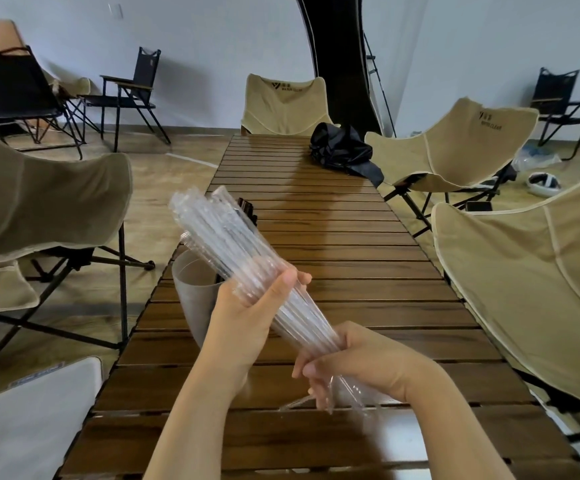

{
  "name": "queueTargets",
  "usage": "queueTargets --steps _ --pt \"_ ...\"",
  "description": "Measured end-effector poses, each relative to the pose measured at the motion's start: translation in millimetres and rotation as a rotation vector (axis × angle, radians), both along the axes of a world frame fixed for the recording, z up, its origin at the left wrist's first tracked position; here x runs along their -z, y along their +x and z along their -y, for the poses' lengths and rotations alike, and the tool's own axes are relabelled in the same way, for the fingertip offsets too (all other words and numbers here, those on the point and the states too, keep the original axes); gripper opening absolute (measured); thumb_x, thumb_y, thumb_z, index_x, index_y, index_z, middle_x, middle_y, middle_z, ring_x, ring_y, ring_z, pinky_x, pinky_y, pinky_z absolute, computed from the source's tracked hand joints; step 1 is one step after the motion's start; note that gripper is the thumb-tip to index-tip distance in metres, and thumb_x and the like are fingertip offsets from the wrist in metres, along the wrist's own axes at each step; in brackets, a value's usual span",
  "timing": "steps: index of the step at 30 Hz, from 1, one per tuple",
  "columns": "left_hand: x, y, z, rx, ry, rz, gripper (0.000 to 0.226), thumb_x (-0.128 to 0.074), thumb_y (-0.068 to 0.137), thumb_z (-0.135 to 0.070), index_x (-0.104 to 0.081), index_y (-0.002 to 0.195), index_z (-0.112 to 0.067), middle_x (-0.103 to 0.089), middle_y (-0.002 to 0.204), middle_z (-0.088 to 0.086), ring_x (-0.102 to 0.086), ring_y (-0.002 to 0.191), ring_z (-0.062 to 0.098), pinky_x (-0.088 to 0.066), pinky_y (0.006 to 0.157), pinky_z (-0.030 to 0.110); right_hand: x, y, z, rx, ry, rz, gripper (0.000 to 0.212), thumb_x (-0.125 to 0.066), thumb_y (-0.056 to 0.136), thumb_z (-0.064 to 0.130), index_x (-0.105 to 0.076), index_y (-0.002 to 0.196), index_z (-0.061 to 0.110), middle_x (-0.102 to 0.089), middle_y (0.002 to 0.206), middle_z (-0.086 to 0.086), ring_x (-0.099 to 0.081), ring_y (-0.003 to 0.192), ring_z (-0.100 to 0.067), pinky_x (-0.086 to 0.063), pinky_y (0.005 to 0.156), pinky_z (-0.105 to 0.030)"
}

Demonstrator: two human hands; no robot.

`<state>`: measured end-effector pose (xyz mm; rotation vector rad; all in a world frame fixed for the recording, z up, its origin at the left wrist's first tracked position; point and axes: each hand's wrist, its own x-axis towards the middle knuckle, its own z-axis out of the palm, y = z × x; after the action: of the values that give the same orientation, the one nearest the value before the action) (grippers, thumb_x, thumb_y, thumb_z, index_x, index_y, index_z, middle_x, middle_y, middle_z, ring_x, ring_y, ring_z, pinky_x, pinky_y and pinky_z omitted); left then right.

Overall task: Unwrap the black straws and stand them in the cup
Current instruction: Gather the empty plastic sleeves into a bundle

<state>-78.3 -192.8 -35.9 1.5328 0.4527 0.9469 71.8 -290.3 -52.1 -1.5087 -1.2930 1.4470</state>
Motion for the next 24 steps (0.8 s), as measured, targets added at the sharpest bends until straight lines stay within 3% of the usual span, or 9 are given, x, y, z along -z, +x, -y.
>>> queueTargets --steps 3,6,11,18,21,24 --pt "-3 -2 -1 0.035 -0.065 0.065 0.015 -0.055 0.088 -0.032 -0.069 0.085 -0.034 -0.070 0.092 -0.003 -0.066 0.096 0.017 -0.055 0.084 0.038 -2 7 5 -0.006 -0.052 0.029 0.009 -0.065 0.087 0.017 -0.073 0.090 0.016 -0.065 0.072 -0.006 -0.066 0.070 -0.013 -0.044 0.092 -0.035" --pt "-6 -2 1 0.030 -0.087 0.095 0.019 -0.052 0.088 -0.031 -0.069 0.081 -0.036 -0.068 0.086 -0.005 -0.066 0.098 0.023 -0.051 0.090 0.049 -2 11 8 0.015 -0.060 0.008 0.010 -0.065 0.088 0.020 -0.073 0.092 0.015 -0.062 0.071 -0.005 -0.061 0.067 -0.014 -0.050 0.077 -0.023" --pt "-13 -1 -2 0.024 -0.208 0.231 0.015 -0.050 0.089 -0.029 -0.062 0.093 -0.021 -0.062 0.077 -0.005 -0.067 0.087 0.016 -0.055 0.081 0.031 -8 12 6 0.097 0.040 -0.015 0.009 -0.070 0.083 0.019 -0.073 0.092 0.018 -0.062 0.065 0.004 -0.055 0.060 -0.009 -0.046 0.057 -0.021" --pt "-19 -4 -1 -0.056 -0.297 0.356 0.015 -0.048 0.093 -0.026 -0.063 0.089 -0.024 -0.059 0.070 -0.007 -0.065 0.074 0.010 -0.057 0.070 0.026 -7 12 9 0.139 0.002 0.080 0.021 -0.075 0.078 0.015 -0.072 0.097 0.023 -0.066 0.076 0.009 -0.056 0.072 -0.009 -0.047 0.071 -0.027" --pt "-20 -5 -2 -0.096 -0.297 0.382 0.017 -0.047 0.096 -0.025 -0.062 0.089 -0.024 -0.059 0.070 -0.008 -0.064 0.072 0.009 -0.055 0.074 0.028 -6 13 10 0.140 -0.018 0.136 0.031 -0.075 0.076 0.015 -0.067 0.105 0.023 -0.061 0.078 0.006 -0.053 0.079 -0.013 -0.048 0.081 -0.032" --pt "-20 -5 -2 -0.123 -0.302 0.426 0.016 -0.046 0.098 -0.022 -0.060 0.091 -0.019 -0.056 0.069 -0.007 -0.060 0.070 0.008 -0.053 0.078 0.029 -5 16 12 0.137 -0.039 0.201 0.031 -0.075 0.074 0.017 -0.065 0.101 0.030 -0.065 0.084 0.004 -0.058 0.086 -0.014 -0.048 0.094 -0.037"
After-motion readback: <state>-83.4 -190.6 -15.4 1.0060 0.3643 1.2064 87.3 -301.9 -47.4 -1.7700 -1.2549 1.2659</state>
